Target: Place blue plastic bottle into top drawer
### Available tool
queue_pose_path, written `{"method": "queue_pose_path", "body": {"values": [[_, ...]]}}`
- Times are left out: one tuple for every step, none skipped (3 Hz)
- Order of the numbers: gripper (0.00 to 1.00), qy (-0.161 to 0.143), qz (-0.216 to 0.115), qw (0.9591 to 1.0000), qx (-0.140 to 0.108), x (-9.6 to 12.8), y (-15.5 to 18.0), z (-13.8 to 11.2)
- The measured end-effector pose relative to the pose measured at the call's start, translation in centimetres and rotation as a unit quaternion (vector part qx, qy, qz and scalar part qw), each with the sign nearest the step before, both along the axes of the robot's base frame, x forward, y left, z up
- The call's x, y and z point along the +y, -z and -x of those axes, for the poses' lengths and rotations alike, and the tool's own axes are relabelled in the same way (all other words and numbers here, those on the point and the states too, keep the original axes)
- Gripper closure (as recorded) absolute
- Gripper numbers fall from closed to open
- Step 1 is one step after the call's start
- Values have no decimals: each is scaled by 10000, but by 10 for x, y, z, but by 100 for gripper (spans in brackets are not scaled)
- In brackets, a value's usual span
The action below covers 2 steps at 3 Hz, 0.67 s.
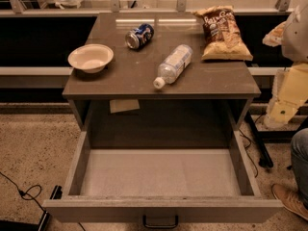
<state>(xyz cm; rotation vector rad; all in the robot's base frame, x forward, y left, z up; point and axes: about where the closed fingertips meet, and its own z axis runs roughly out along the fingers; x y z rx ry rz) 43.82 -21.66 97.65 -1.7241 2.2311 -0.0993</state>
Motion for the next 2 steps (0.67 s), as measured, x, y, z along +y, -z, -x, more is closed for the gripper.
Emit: {"method": "queue_pose_path", "body": {"values": [[0, -1, 0, 10000, 1, 0, 0, 0], [0, -214, -45, 9997, 105, 1, -1, -14]]}}
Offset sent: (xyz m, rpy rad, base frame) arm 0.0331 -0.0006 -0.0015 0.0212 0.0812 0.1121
